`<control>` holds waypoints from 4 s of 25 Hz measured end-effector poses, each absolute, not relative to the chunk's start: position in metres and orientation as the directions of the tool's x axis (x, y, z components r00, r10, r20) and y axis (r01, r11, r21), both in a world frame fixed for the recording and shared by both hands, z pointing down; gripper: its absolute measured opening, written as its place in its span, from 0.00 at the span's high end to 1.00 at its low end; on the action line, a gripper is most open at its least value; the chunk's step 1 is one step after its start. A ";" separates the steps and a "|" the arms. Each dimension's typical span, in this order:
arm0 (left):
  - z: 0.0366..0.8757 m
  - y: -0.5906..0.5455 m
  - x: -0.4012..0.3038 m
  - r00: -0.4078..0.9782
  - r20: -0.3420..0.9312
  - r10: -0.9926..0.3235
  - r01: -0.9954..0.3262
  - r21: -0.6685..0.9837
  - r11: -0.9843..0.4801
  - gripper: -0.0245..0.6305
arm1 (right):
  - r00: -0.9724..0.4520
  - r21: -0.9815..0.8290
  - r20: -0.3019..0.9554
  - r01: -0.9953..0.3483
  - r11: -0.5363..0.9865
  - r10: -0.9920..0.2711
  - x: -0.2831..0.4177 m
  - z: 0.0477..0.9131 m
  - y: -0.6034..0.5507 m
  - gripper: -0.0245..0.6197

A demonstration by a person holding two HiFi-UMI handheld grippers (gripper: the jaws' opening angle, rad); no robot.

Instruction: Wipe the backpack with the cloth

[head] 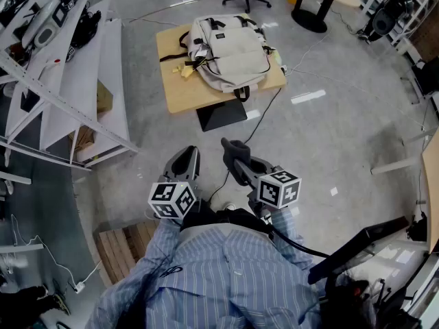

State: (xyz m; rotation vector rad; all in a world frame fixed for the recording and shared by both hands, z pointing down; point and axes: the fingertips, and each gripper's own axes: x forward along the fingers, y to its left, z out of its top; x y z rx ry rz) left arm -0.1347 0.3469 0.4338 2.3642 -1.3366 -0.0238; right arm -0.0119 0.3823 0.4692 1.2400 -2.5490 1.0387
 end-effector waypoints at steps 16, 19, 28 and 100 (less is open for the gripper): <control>0.439 0.360 -0.149 0.529 0.203 -0.824 -0.823 0.358 -0.440 0.91 | -0.647 -0.546 0.378 -0.734 0.405 -0.662 -0.023 0.472 0.390 0.89; 0.440 0.365 -0.154 0.521 0.211 -0.827 -0.830 0.354 -0.432 0.91 | -0.651 -0.546 0.384 -0.732 0.408 -0.655 -0.026 0.474 0.393 0.89; 0.454 0.368 -0.160 0.506 0.257 -0.823 -0.843 0.349 -0.410 0.91 | -0.664 -0.571 0.407 -0.721 0.393 -0.627 -0.029 0.494 0.392 0.89; 0.493 -0.023 0.021 0.384 0.363 -0.849 -0.903 0.338 -0.264 0.91 | -0.628 -0.421 0.643 -0.768 0.482 -0.438 0.203 0.569 -0.013 0.89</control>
